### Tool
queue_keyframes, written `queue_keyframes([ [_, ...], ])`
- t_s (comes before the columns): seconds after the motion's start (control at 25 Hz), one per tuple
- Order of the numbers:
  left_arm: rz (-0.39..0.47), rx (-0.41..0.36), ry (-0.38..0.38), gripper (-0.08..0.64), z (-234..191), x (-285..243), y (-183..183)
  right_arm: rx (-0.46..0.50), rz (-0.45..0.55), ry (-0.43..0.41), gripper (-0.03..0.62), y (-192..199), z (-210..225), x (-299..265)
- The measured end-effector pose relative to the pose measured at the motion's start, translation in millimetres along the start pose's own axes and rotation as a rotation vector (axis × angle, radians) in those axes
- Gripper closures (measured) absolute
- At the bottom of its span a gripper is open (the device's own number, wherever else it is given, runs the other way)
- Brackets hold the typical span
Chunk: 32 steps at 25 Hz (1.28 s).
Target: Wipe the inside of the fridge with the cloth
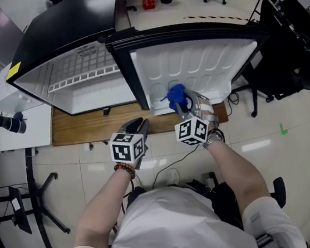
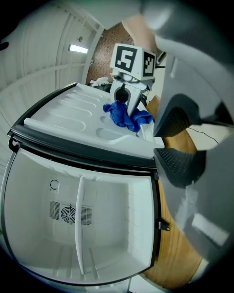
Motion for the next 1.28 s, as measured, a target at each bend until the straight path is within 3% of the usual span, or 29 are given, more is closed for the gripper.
queue_keyframes([
  [0.8, -0.035, -0.001, 0.070, 0.479, 48, -40, 4, -0.049, -0.237, 0.137, 0.459, 140, 69, 43],
  [1.08, -0.044, 0.021, 0.083, 0.469, 58, -48, 5, -0.050, -0.237, 0.146, 0.459, 145, 74, 49],
  [1.28, -0.046, 0.030, 0.075, 0.469, 55, -48, 7, -0.094, -0.176, 0.162, 0.459, 127, 79, 61],
])
Point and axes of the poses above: the fingertips, and each gripper's own axes: x backward along the fingers, z to its right, y out of its underside, the point moved 2 cm from there along x, backward along the fingers, and after that the axes turned 15 degrees about x, right-handed, at the moved point
